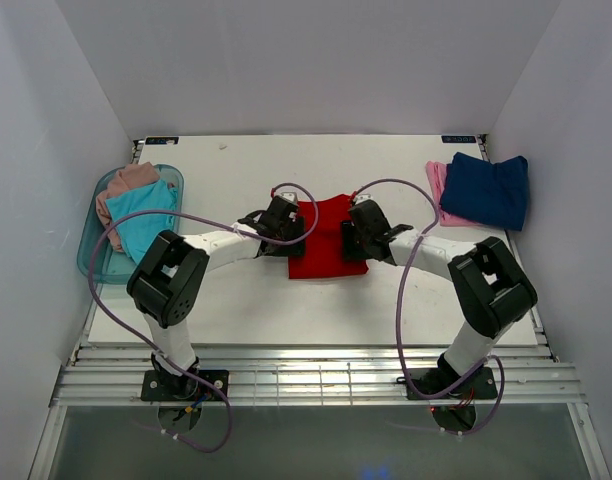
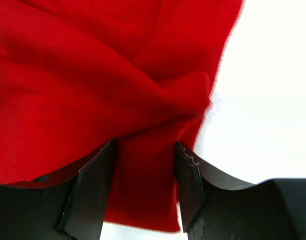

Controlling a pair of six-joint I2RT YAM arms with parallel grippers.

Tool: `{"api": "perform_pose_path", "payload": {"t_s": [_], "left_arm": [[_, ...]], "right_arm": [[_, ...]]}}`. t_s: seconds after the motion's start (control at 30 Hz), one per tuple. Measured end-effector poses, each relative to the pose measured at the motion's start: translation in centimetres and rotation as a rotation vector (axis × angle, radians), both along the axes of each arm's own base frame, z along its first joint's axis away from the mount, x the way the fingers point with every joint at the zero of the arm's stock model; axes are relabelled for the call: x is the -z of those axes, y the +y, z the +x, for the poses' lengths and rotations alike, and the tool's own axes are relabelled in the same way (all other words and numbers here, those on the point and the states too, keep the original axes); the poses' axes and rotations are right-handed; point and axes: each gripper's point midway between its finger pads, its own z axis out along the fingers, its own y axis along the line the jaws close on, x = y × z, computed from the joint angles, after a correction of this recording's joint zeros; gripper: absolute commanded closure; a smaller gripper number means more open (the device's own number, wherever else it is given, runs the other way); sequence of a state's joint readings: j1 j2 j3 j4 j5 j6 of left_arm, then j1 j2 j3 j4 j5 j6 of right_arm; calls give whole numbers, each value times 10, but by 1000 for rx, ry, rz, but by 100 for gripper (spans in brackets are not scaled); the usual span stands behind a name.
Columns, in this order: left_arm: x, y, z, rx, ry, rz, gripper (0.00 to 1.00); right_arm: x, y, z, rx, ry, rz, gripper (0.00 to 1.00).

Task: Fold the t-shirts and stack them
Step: Smooth out wrinkles on the folded tshirt

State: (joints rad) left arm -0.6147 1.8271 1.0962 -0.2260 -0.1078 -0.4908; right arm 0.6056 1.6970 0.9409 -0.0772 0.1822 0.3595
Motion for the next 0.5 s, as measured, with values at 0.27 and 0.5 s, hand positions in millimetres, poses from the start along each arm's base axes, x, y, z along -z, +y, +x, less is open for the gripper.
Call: {"api": "perform_pose_path", "payload": {"t_s": [0.27, 0.5], "left_arm": [[-14, 16, -2, -28, -19, 65, 30], [-24, 7, 10, -18, -77, 24, 31]], "right_arm": [[-39, -12, 6, 18, -63, -47, 42], [-44, -15, 11, 15, -87, -68, 42]]}}
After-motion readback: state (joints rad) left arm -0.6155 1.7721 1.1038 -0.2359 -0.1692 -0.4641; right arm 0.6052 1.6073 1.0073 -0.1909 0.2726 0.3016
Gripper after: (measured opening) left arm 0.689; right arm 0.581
